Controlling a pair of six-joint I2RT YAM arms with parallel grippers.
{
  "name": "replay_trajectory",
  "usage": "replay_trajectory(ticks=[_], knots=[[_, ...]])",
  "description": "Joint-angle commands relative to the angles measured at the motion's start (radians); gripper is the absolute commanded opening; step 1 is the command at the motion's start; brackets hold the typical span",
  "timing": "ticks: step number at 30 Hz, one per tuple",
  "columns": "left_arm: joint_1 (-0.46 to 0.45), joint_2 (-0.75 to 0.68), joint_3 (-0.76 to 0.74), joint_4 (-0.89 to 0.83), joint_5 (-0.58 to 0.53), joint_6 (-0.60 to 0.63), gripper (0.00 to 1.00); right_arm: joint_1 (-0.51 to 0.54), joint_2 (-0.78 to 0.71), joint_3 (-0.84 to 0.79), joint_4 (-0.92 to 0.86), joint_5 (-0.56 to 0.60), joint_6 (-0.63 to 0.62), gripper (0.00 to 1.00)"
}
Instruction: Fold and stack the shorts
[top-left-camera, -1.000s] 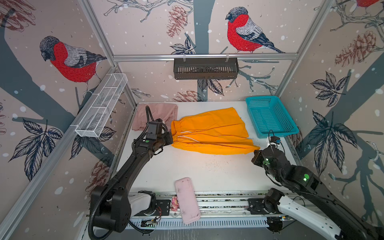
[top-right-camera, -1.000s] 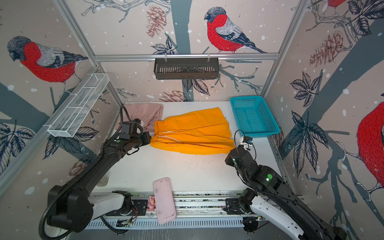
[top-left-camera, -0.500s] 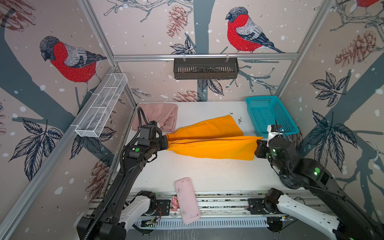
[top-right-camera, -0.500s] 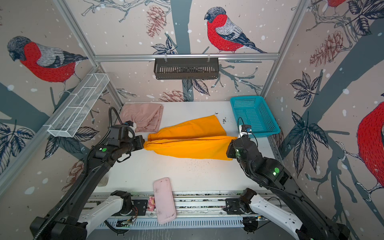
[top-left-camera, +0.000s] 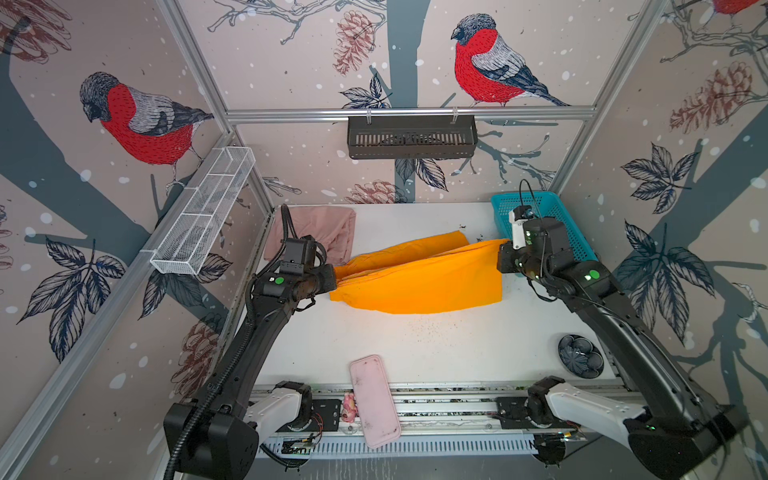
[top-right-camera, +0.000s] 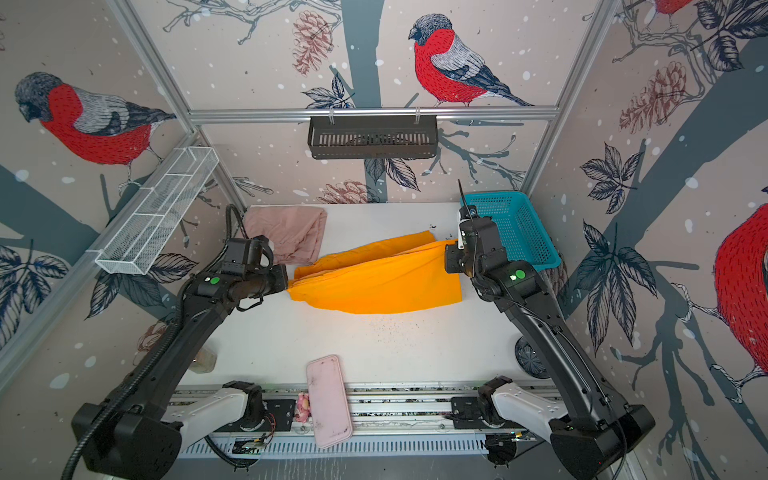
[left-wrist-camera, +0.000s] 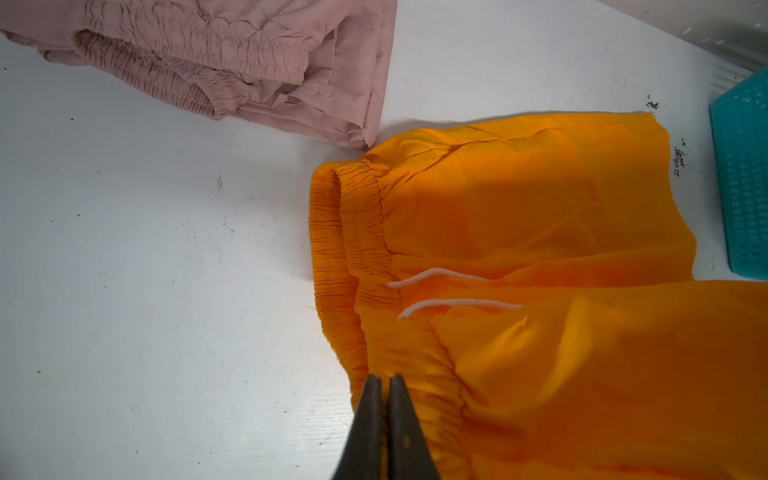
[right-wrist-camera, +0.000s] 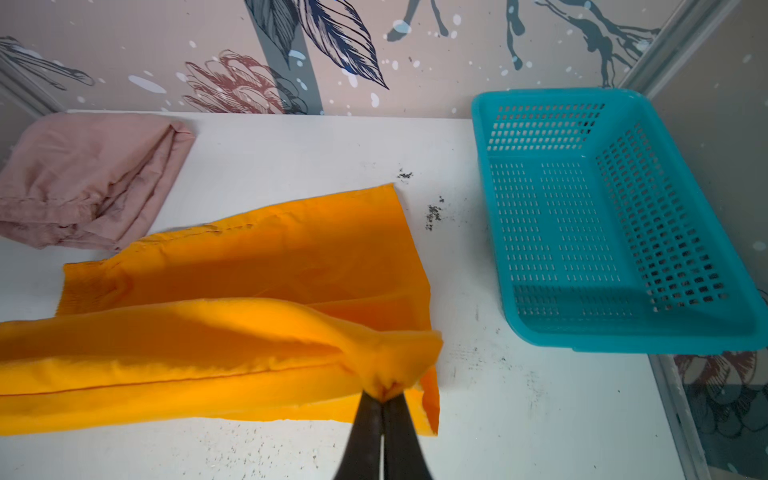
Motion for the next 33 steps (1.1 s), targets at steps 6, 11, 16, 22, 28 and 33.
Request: replay_trajectory(ticks=[6, 11, 16, 22, 28, 33], knots=[[0.001, -0.131, -0.028, -0.080, 0.074, 0.002, 0.00, 0.019, -0.198, 0.003, -0.113, -0.066, -0.010, 0.01], [0.001, -0.230, -0.028, -0.126, 0.053, 0.012, 0.00, 0.021, -0.264, 0.025, -0.201, -0.064, -0.002, 0.00], [0.002, -0.181, -0.086, -0.099, 0.070, 0.024, 0.00, 0.020, -0.173, -0.021, -0.155, -0.072, -0.040, 0.00], [0.014, -0.057, -0.120, -0.041, 0.076, 0.024, 0.00, -0.010, 0.019, 0.009, -0.033, -0.086, -0.112, 0.00], [0.051, 0.085, -0.075, -0.055, 0.038, 0.042, 0.00, -0.072, 0.259, 0.111, 0.021, -0.137, -0.199, 0.00], [0.069, 0.213, -0.040, -0.062, -0.002, 0.071, 0.00, -0.134, 0.421, 0.176, 0.049, -0.207, -0.247, 0.00]])
